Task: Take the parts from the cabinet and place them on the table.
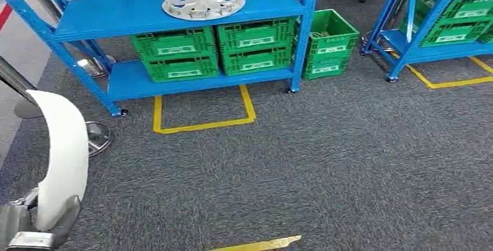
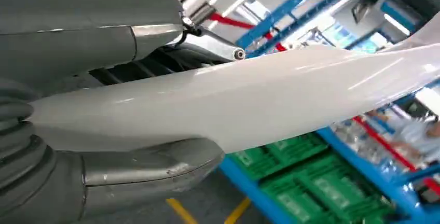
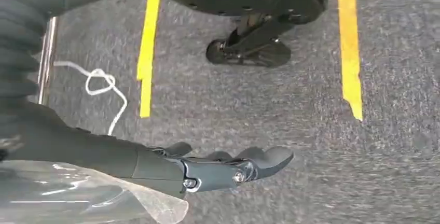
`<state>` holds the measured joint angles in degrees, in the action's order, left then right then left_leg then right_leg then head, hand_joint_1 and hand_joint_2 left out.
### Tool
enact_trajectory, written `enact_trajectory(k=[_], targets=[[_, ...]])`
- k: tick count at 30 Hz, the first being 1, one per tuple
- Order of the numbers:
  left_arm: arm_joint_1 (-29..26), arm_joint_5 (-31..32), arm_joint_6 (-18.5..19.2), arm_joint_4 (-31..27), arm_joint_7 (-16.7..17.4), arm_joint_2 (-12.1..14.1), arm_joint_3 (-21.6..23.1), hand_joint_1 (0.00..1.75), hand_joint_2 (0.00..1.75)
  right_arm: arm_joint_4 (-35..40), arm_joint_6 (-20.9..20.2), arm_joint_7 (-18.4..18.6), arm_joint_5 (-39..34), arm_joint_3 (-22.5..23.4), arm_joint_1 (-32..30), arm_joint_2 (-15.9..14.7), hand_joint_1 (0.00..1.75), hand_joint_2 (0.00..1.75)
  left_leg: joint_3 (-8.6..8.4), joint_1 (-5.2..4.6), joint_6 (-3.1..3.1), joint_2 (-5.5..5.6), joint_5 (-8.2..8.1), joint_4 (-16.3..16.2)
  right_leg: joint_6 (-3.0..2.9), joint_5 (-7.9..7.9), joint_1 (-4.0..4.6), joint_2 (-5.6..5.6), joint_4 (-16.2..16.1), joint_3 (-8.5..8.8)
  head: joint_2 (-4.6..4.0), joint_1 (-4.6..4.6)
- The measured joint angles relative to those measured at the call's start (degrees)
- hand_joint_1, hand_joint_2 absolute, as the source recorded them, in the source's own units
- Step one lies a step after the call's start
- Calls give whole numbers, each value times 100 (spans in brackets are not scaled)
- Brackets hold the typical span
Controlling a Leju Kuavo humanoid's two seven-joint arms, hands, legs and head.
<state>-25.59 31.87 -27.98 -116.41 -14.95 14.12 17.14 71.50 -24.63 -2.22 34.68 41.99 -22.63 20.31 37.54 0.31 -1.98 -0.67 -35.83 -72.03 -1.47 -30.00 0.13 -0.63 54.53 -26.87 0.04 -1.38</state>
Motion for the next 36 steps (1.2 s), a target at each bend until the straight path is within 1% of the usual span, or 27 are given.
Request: enact_trajectory(k=[1,2,4,5,6,7,10,12,13,15,16,17,18,19,20,21,22,25,26,27,28,30,31,32,34,35,36], targets=[[22,57,4,0,48,-20,20,175,175,37,22,111,-192,-11,-41,2,0,175,-3,-1,9,2,-28,-190,-2,39,18,51,5,-50,0,2],[62,78,4,2,92,-33,45,175,175,79,50,194,-312,-20,-90,2,0,175,-135,-3,35,11,88,-92,0,67,34,95,13,-90,0,2],[157,102,-4,13,133,-46,109,175,175,179,81,297,-428,-42,-160,2,0,175,-661,-24,135,89,527,748,0,112,63,197,37,-80,0,2],[185,98,-11,13,133,-55,133,175,175,216,81,329,-454,-50,-173,2,0,175,-947,-38,214,263,709,1257,-1,139,69,255,49,-101,0,0],[198,74,-15,13,135,-59,155,175,175,236,83,347,-476,-78,-174,7,0,175,-1132,-45,306,467,679,1570,20,167,89,308,66,-155,0,-11],[198,52,-26,15,150,-63,168,175,175,282,90,367,-486,-92,-184,7,0,175,-1156,-31,271,440,714,1672,53,206,81,389,80,-192,0,-9],[259,46,-33,15,159,-63,197,175,175,343,81,378,-504,-118,-245,7,0,175,-1133,-46,292,268,726,1799,162,290,61,564,77,-298,0,2],[291,35,-37,15,164,-65,210,175,175,393,94,384,-509,-120,-279,7,0,175,-1118,7,339,134,793,1874,193,56,74,276,316,-480,0,-39],[283,2,-55,17,164,-68,210,175,175,402,96,386,-506,-127,-273,7,0,175,-1088,9,350,73,802,1871,237,-179,47,182,716,-675,0,-77],[281,-13,-63,37,164,-65,227,175,175,419,98,389,-508,-138,-278,7,0,175,-1044,4,346,-74,815,1866,322,-585,-17,120,1704,-1111,0,-72],[282,-18,-68,48,164,-65,243,175,175,426,98,393,-511,-140,-286,7,0,175,-1038,6,338,-142,820,1863,351,-628,-33,114,1942,-1203,0,-68],[282,-18,-68,59,164,-65,251,175,175,426,98,393,-513,-142,-297,7,0,175,-1040,8,331,-201,824,1862,376,-533,-54,101,1880,-1149,0,-76],[286,-27,-68,61,166,-68,260,175,175,431,100,393,-515,-144,-308,7,0,175,-1043,10,321,-256,827,1860,397,-338,-77,75,1572,-971,0,-72],[287,-42,-68,63,164,-70,269,175,175,446,107,395,-522,-146,-317,7,0,175,-1047,15,301,-312,821,1849,407,-78,-93,13,1032,-673,0,-72],[290,-62,-70,70,164,-70,275,175,175,470,114,400,-528,-149,-325,7,0,175,-1053,20,275,-365,807,1826,412,148,-105,-121,453,-337,0,-70],[293,-72,-70,70,162,-68,275,175,175,474,118,400,-537,-153,-314,7,0,175,-1065,-13,228,-404,790,1795,415,71,-76,-397,122,-184,0,-79],[301,-79,-70,72,159,-72,278,175,175,483,122,406,-548,-168,-306,7,0,175,-1033,-38,183,-433,766,1739,299,103,-70,-305,100,-180,0,-74],[334,-88,-68,77,144,-79,306,175,175,490,179,410,-605,-177,-344,7,0,175,-1051,-31,117,-570,766,1742,184,90,-44,-167,151,-285,0,-57],[342,-99,-68,81,142,-79,313,175,175,500,194,417,-631,-177,-352,7,0,175,-1040,-8,65,-516,713,1708,122,131,-78,-126,129,-267,0,-61],[347,-103,-68,81,138,-81,325,175,175,511,197,421,-640,-177,-349,7,0,175,-986,1,30,-251,542,1554,93,148,-77,-80,131,-248,0,-37],[344,-107,-68,83,127,-81,332,175,175,518,197,428,-644,-177,-342,7,0,175,-829,11,19,-84,274,1185,55,175,-75,-33,135,-266,0,-46],[344,-125,-68,96,122,-81,345,175,175,529,199,428,-661,-181,-338,7,0,175,-409,11,19,11,-163,218,25,199,-53,83,145,-312,0,-42],[344,-149,-66,107,118,-81,354,175,175,529,212,441,-690,-186,-343,7,0,175,-251,11,31,16,-238,-130,17,203,-39,152,149,-324,0,-39],[344,-188,-66,120,105,-81,360,175,175,529,234,465,-714,-190,-349,7,0,175,-228,10,53,19,-154,-165,17,204,-26,221,153,-322,0,-44],[347,-245,-66,140,67,-81,369,175,175,531,282,494,-755,-195,-354,7,0,175,-496,-1,130,67,353,480,17,204,3,373,170,-309,0,-44],[347,-258,-66,144,37,-81,374,175,175,533,293,496,-775,-197,-356,7,0,175,-703,-8,181,152,630,972,17,204,15,443,173,-297,0,-41],[357,-274,-68,144,-5,-81,378,175,175,544,297,498,-784,-210,-370,11,0,175,-850,-15,246,401,809,1376,27,211,-6,492,173,-350,0,-48]])
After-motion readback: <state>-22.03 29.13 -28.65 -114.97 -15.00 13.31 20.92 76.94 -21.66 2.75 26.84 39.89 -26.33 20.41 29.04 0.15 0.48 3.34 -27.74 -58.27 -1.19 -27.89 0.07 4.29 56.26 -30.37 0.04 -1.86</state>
